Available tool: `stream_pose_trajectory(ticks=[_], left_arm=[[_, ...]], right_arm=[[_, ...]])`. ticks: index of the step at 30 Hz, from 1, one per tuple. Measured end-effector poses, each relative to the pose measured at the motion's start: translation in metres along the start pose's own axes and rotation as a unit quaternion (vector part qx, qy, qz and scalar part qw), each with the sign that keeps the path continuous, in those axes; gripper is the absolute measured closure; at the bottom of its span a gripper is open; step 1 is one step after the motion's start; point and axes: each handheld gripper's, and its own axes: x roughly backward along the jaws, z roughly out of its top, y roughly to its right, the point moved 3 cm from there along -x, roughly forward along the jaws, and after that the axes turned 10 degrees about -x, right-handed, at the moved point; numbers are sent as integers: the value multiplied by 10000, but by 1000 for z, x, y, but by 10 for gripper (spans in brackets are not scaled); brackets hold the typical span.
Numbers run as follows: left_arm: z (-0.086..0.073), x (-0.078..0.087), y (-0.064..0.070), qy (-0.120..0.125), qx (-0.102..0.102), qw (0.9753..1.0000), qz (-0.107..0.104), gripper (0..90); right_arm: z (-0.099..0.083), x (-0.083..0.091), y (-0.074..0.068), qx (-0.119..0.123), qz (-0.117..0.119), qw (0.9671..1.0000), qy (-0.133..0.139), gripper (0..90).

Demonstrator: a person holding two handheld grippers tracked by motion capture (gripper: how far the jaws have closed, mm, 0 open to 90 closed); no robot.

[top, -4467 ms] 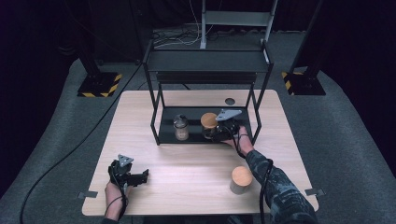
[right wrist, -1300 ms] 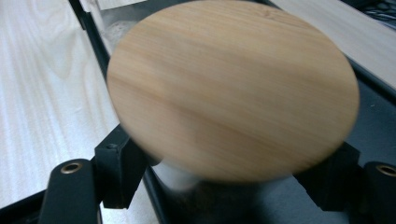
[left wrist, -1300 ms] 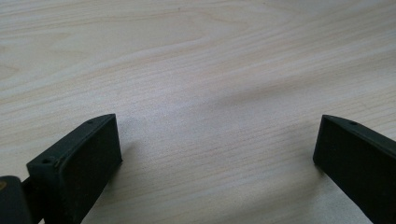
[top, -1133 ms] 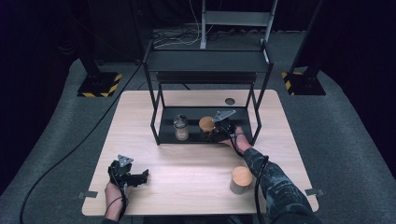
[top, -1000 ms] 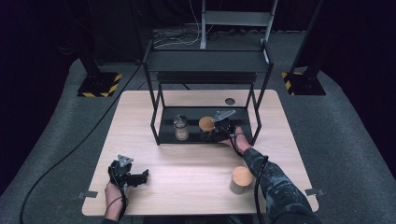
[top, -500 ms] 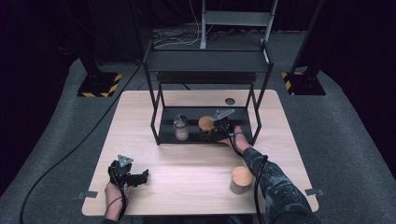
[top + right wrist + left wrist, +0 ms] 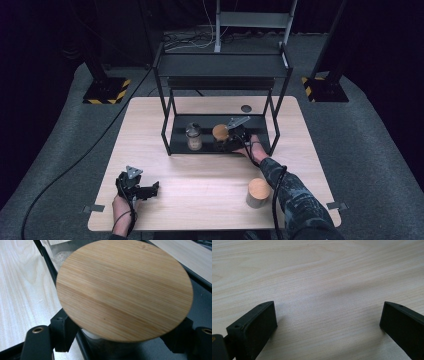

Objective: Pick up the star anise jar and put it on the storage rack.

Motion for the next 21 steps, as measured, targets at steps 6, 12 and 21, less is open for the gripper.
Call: stream_pose_trajectory(ticks=[6, 12, 21], left_arm=[[0, 0, 0, -1, 2, 10000, 0, 5], [0, 0, 0, 0, 0, 10000, 0, 5], [0, 0, 0, -1, 1, 10000, 0, 4]], right_arm=[[-3, 3, 1, -258, -64, 9994, -239, 101], [-7, 11, 0, -362, -156, 9983, -421, 45], [-13, 28, -1, -608, -304, 9951, -717, 32]])
